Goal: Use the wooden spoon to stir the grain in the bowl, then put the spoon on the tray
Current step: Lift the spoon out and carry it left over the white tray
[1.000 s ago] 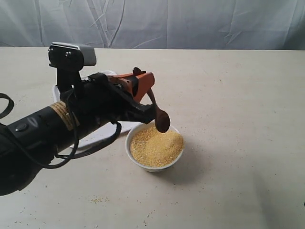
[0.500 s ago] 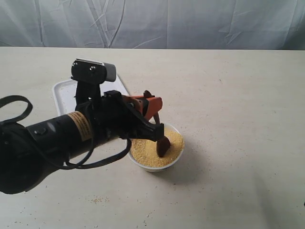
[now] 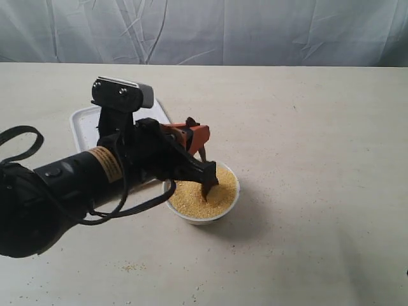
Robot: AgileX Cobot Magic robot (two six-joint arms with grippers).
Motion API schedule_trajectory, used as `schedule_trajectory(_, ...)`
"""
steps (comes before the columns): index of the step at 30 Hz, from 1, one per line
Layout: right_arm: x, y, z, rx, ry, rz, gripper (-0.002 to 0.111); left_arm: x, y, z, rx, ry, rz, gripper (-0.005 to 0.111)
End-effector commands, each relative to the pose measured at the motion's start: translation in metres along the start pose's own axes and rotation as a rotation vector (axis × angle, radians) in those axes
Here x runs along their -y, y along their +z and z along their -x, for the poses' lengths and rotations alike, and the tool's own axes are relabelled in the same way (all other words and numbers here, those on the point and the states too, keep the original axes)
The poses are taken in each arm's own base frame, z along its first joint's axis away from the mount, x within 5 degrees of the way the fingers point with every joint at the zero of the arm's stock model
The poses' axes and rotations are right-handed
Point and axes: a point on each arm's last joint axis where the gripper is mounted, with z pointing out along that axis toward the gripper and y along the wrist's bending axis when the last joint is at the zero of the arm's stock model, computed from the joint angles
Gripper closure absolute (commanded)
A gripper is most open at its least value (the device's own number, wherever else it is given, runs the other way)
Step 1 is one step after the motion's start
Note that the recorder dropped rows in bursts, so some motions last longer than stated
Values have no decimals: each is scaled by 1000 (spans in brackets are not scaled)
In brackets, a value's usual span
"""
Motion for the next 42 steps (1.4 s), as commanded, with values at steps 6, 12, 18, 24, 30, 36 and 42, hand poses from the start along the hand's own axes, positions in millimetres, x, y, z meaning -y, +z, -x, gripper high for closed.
schedule_trajectory(6, 0, 0, 0, 14, -4, -4, 109, -12, -7, 1, -59, 28, 144, 107)
schedule_trajectory(12, 0, 0, -1, 9, -4, -4, 109, -10, -9, 10, 12, -61, 138, 107)
schedule_trajectory(18, 0, 0, -1, 9, -4, -4, 109, -1, -32, 39, 123, -83, 91, 107)
schedule_trajectory(24, 0, 0, -1, 9, -4, -4, 109, -14, -45, 62, 133, -258, 165, 107)
schedule_trajectory(30, 0, 0, 0, 12, -4, -4, 109, -53, -41, 86, -36, -279, 274, 107)
schedule_trajectory(36, 0, 0, 0, 12, -2, -4, 109, -107, -39, 115, -87, -327, 425, 107)
schedule_trajectory(42, 0, 0, 0, 12, -2, -4, 109, -168, -21, 118, -236, -427, 537, 107)
